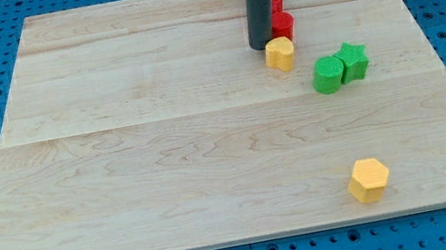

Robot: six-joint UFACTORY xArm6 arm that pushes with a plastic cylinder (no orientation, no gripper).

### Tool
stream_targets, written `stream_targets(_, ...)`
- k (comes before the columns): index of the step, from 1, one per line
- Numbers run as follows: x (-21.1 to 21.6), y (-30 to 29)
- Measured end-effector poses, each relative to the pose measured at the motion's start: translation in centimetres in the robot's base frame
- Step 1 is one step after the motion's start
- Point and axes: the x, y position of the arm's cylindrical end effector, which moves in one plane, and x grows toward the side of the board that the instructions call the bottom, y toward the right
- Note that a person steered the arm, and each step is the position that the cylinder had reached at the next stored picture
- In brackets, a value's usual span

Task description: Move the yellow hexagon towards the center

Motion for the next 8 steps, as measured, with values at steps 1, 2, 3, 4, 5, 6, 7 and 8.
stream_targets(1, 0.4, -0.7)
stream_targets(2, 1.0, -3.9)
stream_targets(3, 5.4, -4.5)
stream_targets(4, 11.3, -2.4)
stream_targets(5, 13.4, 6.8)
stream_targets(6, 18.3, 11.8)
stream_targets(7, 22.0, 15.0)
stream_targets(8, 24.0, 15.0)
